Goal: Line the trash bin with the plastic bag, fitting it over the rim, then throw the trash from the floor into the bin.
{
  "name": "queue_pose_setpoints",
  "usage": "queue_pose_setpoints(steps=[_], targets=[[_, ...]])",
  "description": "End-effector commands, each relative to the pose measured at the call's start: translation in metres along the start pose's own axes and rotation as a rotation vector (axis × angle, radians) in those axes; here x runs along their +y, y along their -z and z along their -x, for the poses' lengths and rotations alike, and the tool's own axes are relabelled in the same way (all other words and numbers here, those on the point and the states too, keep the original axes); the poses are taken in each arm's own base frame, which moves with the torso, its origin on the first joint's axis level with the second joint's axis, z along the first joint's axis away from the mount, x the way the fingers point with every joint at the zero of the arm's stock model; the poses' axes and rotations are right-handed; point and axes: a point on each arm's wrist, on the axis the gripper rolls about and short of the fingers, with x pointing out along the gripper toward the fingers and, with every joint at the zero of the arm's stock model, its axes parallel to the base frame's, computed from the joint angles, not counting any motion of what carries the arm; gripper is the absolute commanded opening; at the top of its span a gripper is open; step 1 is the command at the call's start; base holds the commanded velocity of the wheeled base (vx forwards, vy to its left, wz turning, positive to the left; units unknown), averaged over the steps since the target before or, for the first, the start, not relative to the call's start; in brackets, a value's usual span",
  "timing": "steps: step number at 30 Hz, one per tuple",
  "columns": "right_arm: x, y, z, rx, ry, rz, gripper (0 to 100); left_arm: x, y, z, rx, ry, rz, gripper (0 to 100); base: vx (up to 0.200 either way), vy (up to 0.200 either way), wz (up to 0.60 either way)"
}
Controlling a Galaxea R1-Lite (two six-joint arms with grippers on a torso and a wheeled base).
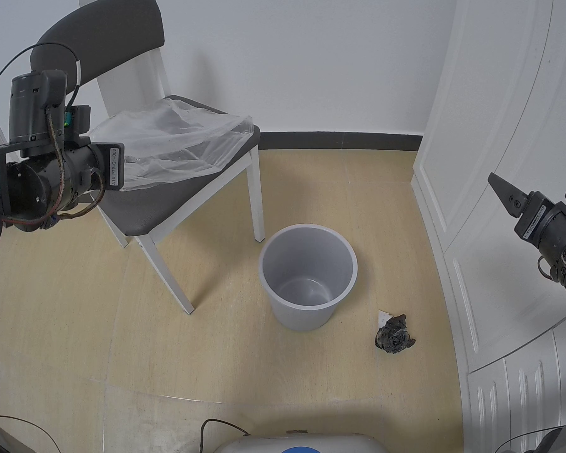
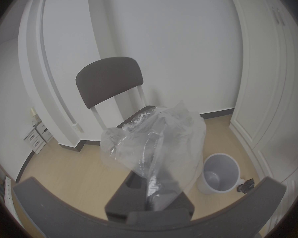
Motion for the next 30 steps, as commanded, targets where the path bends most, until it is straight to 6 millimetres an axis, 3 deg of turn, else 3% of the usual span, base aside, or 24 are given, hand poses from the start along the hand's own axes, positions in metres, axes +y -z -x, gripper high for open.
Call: queue_pose_setpoints(steps=[1,14,30], targets=[[0.000,0.001,0.000,0.002,-0.001,0.002,100,-0.004,-0.008,0.014,-0.039,0.037,0.012,0,0.000,0.000,0.00],[0.000,-0.002,0.002,-0.007,-0.004,0.002,100,-0.031,-0.022,0.045,-0.138,0.184,0.023,0,0.000,0.000,0.00],[-0.001,0.000,0.003,-0.001,-0.006,0.009,100,-0.038,-0.031,0.063,-0.181,0.269,0.032,0,0.000,0.000,0.00]])
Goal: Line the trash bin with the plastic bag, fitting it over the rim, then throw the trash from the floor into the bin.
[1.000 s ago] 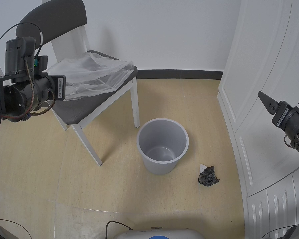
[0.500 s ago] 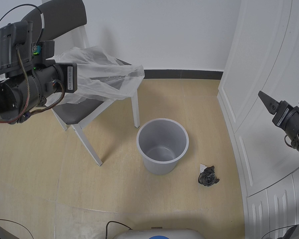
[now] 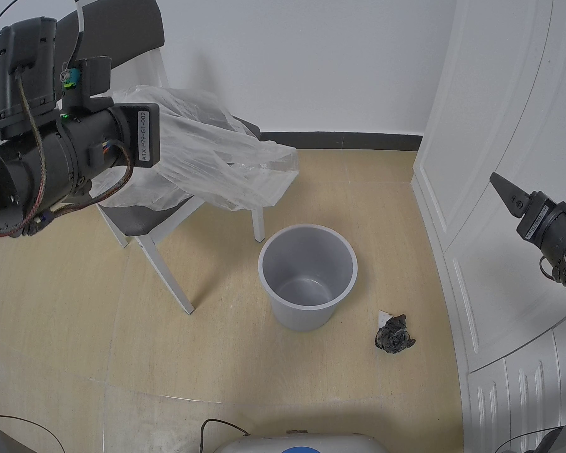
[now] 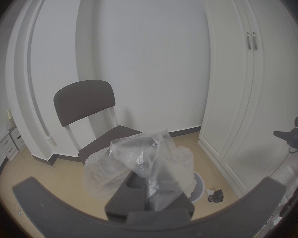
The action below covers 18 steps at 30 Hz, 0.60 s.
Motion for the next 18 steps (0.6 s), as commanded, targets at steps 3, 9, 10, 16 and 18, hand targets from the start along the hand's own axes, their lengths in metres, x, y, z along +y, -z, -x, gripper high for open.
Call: queue_pose_setpoints(steps=[3,9,10,16,18], targets=[[-0.001,0.001,0.006,0.006,-0.014,0.006,100,0.001,-0.003,0.007,-0.018,0.047,0.007,0,0.000,0.000,0.00],[-0.004,0.001,0.016,0.013,-0.067,0.046,100,0.005,-0.005,0.014,-0.030,0.070,0.012,0,0.000,0.000,0.00],[-0.004,0.002,0.016,0.014,-0.069,0.049,100,0.005,-0.005,0.014,-0.030,0.070,0.012,0,0.000,0.000,0.00],[-0.003,0.011,0.025,0.050,-0.106,0.084,100,0.004,-0.004,0.021,-0.033,0.086,0.010,0,0.000,0.000,0.00],[-0.005,0.017,0.030,0.068,-0.124,0.121,100,0.002,-0.005,0.024,-0.039,0.100,0.013,0,0.000,0.000,0.00]])
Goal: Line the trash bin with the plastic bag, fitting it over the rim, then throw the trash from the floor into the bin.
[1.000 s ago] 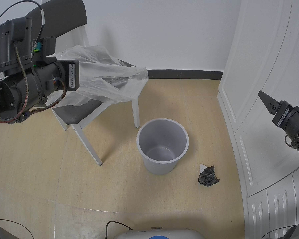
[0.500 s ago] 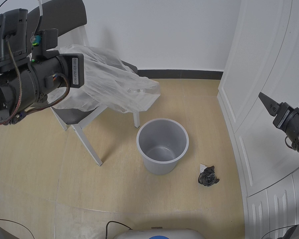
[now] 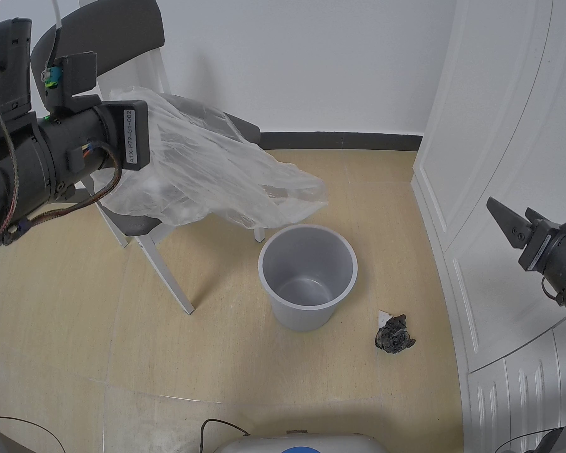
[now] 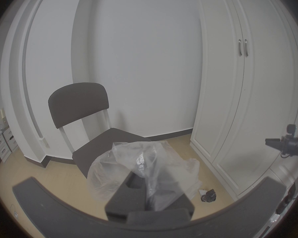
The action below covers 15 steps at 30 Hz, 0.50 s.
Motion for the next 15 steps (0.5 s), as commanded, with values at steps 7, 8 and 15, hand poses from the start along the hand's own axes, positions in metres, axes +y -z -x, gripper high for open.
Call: queue_pose_setpoints(steps=[7,8,15], targets=[[-0.0002,0.0092,0.0090,0.033,-0.059,0.045,100,-0.0083,-0.0018,0.0140,-0.017,0.063,0.003,0,0.000,0.000,0.00],[0.0000,0.0091,0.0086,0.033,-0.059,0.042,100,-0.0085,-0.0018,0.0140,-0.018,0.071,0.003,0,0.000,0.000,0.00],[0.0007,0.0085,0.0057,0.034,-0.052,0.034,100,-0.0118,-0.0023,0.0164,-0.022,0.113,0.002,0,0.000,0.000,0.00]])
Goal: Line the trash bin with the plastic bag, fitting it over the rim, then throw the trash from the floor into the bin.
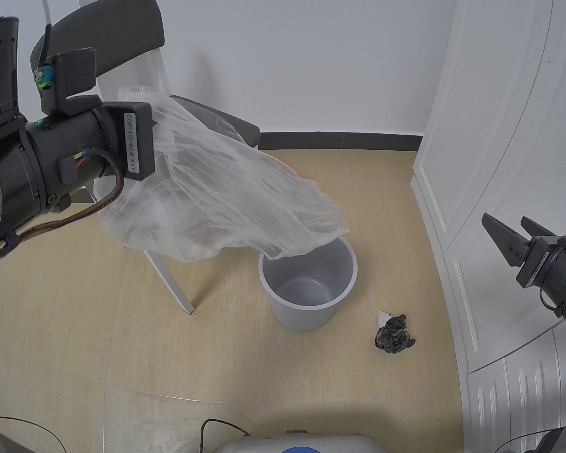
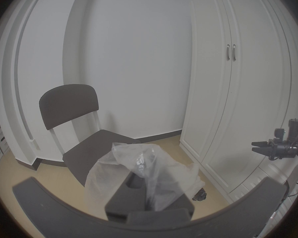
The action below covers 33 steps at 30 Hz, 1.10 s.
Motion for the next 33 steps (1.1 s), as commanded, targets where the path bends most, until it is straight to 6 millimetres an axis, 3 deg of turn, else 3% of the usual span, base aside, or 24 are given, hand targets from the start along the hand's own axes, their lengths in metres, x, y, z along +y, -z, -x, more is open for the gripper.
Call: queue_pose_setpoints(steps=[1,21,33], targets=[[0.000,0.003,-0.003,0.016,0.003,0.000,100,-0.004,-0.003,0.005,-0.014,0.027,0.005,0,0.000,0.000,0.00],[0.003,0.049,-0.020,0.220,0.002,0.030,100,-0.011,-0.018,0.043,-0.107,0.268,0.035,0,0.000,0.000,0.00],[0.011,0.060,-0.020,0.273,-0.045,0.027,100,-0.016,-0.026,0.048,-0.139,0.300,0.046,0,0.000,0.000,0.00]])
